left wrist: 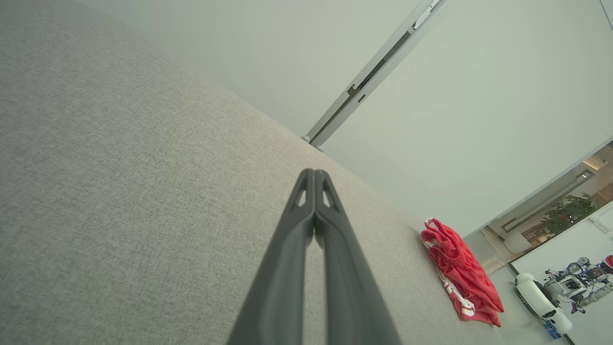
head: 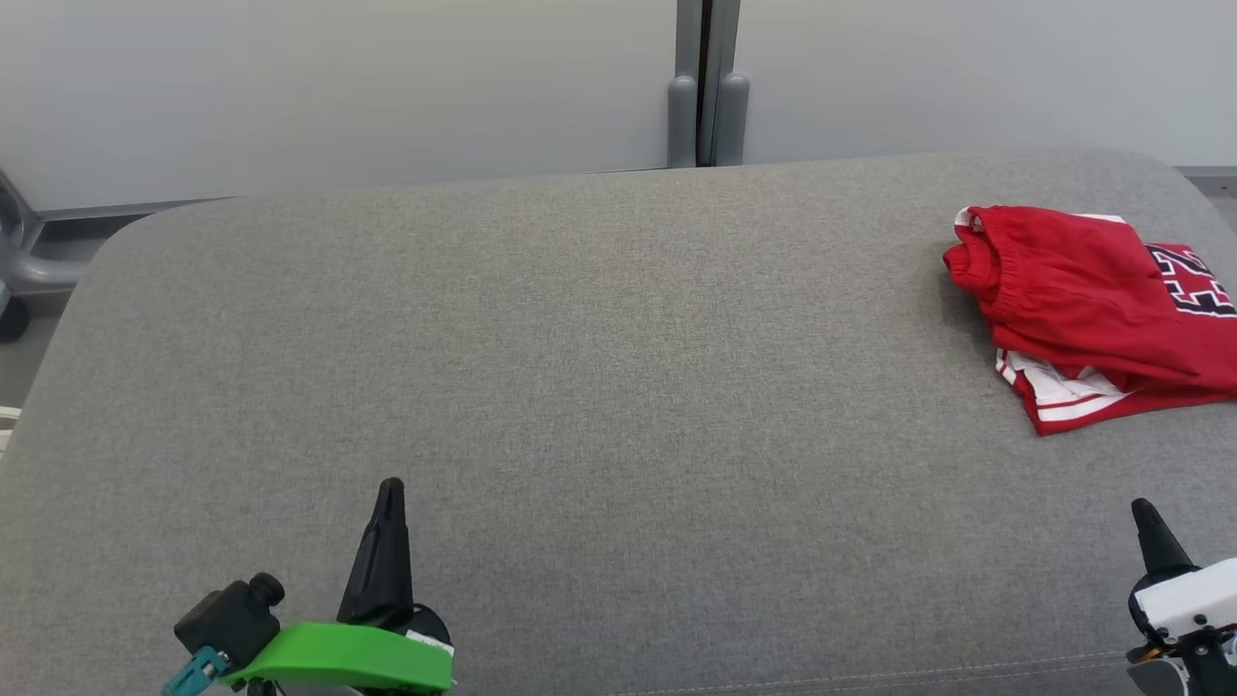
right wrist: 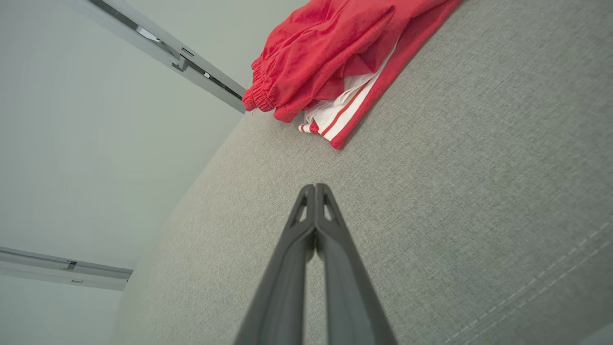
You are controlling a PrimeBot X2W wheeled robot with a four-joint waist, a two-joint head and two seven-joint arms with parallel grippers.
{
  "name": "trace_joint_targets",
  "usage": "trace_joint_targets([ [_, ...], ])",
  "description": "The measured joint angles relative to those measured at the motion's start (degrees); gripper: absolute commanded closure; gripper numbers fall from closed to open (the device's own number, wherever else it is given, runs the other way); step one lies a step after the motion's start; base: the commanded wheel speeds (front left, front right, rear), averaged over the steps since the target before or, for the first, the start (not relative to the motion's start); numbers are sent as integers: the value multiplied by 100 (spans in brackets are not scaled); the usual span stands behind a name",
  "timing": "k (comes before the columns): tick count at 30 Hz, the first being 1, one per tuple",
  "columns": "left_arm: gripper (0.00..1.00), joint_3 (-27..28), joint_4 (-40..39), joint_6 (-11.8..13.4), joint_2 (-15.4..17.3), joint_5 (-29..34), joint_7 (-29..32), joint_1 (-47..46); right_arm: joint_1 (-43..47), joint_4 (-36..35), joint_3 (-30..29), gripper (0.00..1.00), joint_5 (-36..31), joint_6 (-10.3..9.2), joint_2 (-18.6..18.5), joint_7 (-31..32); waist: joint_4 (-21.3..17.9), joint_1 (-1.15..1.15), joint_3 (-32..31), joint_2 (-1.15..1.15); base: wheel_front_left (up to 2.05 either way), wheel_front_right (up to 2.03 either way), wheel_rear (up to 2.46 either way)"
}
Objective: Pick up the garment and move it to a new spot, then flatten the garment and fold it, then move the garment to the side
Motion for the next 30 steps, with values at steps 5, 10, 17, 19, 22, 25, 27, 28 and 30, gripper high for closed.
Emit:
trace_joint_targets([
  [5,100,-67,-26,-24,-7,-290,0,5,-41,22,-188,100,269,0,-7,218,-8,0,7,0,0,0,0],
  [10,100,-130,-65,-44,-18,-638,0,36,-51,58,-420,100,599,-1,-12,477,-19,0,15,0,0,0,0],
  [17,100,-203,-141,-54,-30,-1092,-1,62,-109,102,-727,100,1039,-1,-14,824,-34,0,26,0,0,0,0],
  [19,100,-232,-159,-70,-33,-1241,0,63,-133,111,-811,100,1160,-1,-16,917,-38,0,29,0,0,0,0],
  [22,100,-275,-183,-88,-41,-1400,-1,65,-154,129,-935,100,1324,-1,-19,1051,-44,0,34,0,0,0,0],
  [25,100,-305,-199,-96,-49,-1602,-1,68,-161,147,-1048,100,1506,-1,-20,1188,-51,0,39,0,0,0,0],
  [27,100,-323,-213,-97,-54,-1696,-1,73,-166,158,-1133,100,1611,-1,-23,1278,-55,0,42,0,0,0,0],
  [28,100,-331,-219,-97,-56,-1755,-1,75,-169,164,-1170,100,1664,-1,-24,1325,-57,0,44,0,0,0,0],
  [30,100,-347,-229,-100,-62,-1873,-1,81,-181,172,-1243,100,1780,-1,-24,1405,-61,0,47,0,0,0,0],
])
